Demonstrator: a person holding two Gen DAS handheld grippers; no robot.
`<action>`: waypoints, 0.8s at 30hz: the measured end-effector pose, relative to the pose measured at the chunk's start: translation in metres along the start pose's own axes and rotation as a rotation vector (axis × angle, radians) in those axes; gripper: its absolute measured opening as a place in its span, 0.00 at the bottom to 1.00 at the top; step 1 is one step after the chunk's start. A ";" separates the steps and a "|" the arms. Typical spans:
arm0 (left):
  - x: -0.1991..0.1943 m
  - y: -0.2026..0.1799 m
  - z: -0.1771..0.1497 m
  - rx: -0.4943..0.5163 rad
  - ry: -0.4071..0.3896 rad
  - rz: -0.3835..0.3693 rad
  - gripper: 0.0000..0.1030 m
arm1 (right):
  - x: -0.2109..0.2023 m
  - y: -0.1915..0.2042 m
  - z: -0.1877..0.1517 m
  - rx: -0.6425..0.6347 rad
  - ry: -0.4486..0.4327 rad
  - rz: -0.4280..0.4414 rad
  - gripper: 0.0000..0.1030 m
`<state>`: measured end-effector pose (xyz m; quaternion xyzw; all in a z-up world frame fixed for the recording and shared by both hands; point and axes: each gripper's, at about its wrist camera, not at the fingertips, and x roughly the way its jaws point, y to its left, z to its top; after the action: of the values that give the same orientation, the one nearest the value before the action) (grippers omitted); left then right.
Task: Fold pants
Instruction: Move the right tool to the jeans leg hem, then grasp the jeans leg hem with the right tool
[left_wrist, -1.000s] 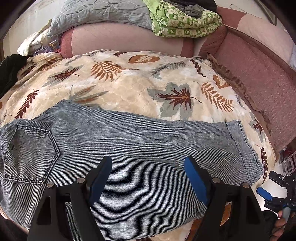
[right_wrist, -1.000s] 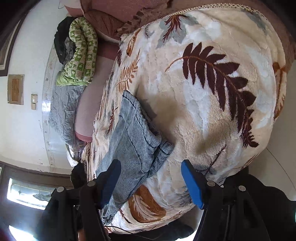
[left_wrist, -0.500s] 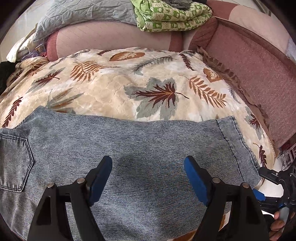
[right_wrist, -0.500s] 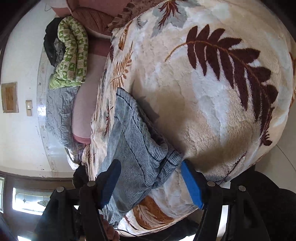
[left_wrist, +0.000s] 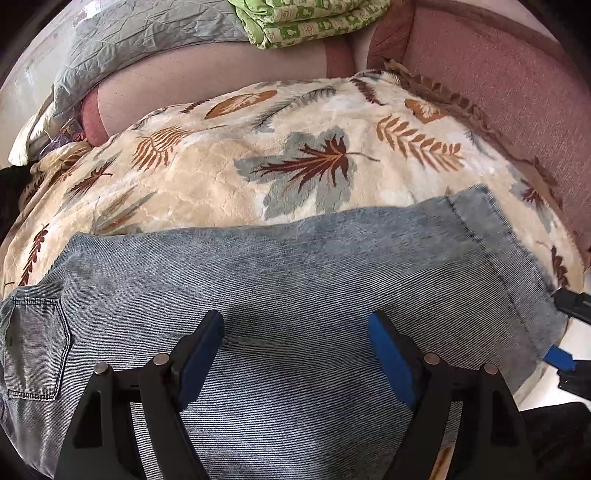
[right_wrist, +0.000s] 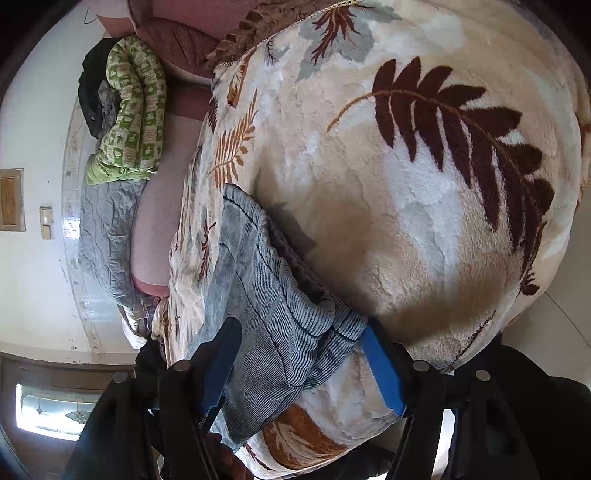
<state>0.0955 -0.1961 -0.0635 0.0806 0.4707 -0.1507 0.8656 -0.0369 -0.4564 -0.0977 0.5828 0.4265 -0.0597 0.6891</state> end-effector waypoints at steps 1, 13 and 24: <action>-0.006 0.002 0.000 -0.009 -0.024 -0.001 0.78 | -0.001 -0.001 0.000 0.007 0.000 0.002 0.68; 0.013 -0.001 -0.014 0.041 0.008 0.065 0.82 | 0.004 0.002 0.007 -0.006 0.014 -0.065 0.41; 0.012 0.001 -0.020 0.052 0.004 0.082 0.83 | -0.008 0.026 -0.002 -0.147 -0.059 -0.114 0.26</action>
<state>0.0861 -0.1915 -0.0843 0.1225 0.4647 -0.1272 0.8677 -0.0279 -0.4497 -0.0729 0.5035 0.4417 -0.0846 0.7378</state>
